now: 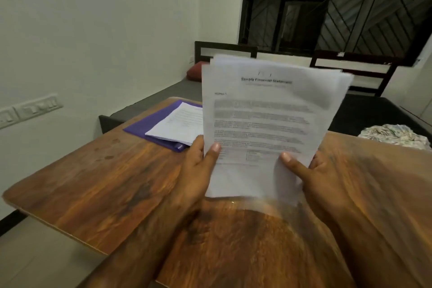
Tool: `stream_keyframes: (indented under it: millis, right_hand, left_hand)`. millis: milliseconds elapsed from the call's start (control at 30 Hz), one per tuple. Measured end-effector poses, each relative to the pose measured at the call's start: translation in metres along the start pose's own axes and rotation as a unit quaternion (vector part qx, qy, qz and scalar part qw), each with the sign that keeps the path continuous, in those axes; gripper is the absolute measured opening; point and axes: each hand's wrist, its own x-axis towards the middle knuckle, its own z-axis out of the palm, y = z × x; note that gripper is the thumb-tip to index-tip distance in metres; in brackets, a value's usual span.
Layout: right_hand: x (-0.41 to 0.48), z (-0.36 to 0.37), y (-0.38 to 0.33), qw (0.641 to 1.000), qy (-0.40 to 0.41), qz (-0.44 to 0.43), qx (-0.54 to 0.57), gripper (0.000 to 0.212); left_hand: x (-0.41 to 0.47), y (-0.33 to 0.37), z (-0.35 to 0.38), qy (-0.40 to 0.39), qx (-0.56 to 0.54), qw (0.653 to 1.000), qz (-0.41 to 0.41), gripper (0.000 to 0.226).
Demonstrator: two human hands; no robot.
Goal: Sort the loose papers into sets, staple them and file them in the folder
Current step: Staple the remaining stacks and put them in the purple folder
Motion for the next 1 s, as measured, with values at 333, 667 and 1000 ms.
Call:
stream_keyframes:
  millis: [333, 667, 1000]
  right_hand:
    - [-0.001, -0.002, 0.037, 1.0, 0.016, 0.015, 0.019, 0.049]
    - [0.006, -0.002, 0.044, 0.999, 0.024, 0.027, 0.018, 0.039]
    - [-0.002, 0.001, 0.06, 0.996, 0.026, 0.077, 0.033, 0.03]
  left_hand:
    - [-0.01, -0.027, 0.004, -0.003, -0.019, 1.0, 0.005, 0.027]
    - [-0.005, -0.052, 0.001, -0.006, 0.034, 0.999, 0.023, 0.04]
    - [-0.006, -0.059, 0.0, -0.011, 0.068, 0.997, -0.043, 0.041]
